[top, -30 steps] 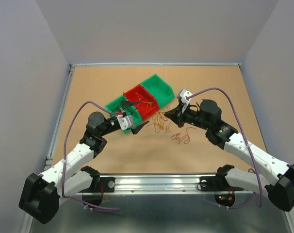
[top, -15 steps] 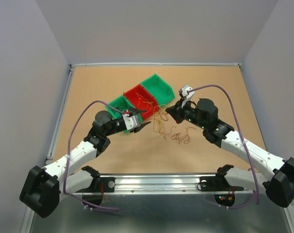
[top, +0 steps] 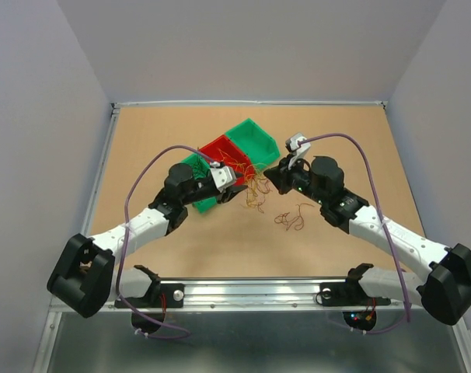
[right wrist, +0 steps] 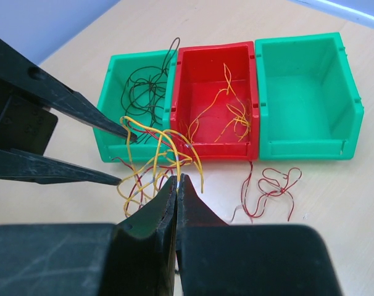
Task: Untangle the cables
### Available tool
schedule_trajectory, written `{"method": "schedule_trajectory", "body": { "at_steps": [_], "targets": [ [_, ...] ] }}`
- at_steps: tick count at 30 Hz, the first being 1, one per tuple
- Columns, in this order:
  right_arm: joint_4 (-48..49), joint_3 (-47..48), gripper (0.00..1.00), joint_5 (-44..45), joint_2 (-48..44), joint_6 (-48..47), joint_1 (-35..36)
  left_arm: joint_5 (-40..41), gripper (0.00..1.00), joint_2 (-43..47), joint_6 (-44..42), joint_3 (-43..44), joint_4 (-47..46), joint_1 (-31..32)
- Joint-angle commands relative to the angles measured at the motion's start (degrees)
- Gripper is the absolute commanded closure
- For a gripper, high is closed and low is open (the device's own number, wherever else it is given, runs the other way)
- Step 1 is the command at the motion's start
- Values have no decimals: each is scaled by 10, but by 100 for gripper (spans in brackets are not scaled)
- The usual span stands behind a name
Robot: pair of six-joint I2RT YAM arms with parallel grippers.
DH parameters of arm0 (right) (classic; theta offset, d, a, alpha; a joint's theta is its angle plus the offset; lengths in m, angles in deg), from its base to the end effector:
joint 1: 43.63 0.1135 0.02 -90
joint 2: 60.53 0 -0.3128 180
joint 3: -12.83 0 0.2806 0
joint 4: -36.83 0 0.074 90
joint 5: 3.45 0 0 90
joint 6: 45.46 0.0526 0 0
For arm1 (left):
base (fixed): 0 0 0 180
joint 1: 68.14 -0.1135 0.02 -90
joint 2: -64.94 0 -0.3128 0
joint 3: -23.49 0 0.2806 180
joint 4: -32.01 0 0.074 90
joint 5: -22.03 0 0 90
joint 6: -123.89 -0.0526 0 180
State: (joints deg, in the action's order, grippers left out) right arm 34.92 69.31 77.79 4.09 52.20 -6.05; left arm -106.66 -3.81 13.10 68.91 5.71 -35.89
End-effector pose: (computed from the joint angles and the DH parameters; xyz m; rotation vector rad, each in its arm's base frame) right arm 0.2232 0.1818 0.3344 -0.5745 1.7038 0.7055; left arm 0.2186 -0.1768 0.2999 1.1437 1.0735 -0.6686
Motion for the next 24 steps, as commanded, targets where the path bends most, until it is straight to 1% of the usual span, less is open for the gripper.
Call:
{"method": "schedule_trajectory", "body": {
  "at_steps": [1, 4, 7, 11, 12, 13, 15, 20, 23, 24],
  "targets": [
    [46, 39, 99, 9, 5, 6, 1, 2, 51, -21, 30, 38, -34, 5],
    [49, 42, 99, 8, 9, 7, 0, -5, 51, -32, 31, 44, -35, 7],
    [50, 41, 99, 6, 9, 7, 0, -5, 59, -42, 40, 50, -40, 8],
    [53, 36, 99, 7, 3, 7, 0, -2, 83, -54, 50, 60, -42, 10],
    [53, 34, 99, 15, 1, 7, 0, -1, 93, -53, 50, 60, -45, 9],
    [54, 32, 99, 22, -1, 7, 1, 1, 96, -53, 51, 59, -46, 10],
    [54, 24, 99, 53, -12, 10, 0, 11, 100, -46, 49, 53, -49, 10],
    [53, -2, 99, 135, -55, 17, 0, 26, 100, -11, 46, 34, -55, 9],
    [48, -23, 99, 202, -97, 24, 0, 33, 100, 9, 44, 25, -55, 6],
    [44, -27, 99, 248, -107, 26, 0, 35, 100, 14, 47, 21, -56, 3]
  ]
}}
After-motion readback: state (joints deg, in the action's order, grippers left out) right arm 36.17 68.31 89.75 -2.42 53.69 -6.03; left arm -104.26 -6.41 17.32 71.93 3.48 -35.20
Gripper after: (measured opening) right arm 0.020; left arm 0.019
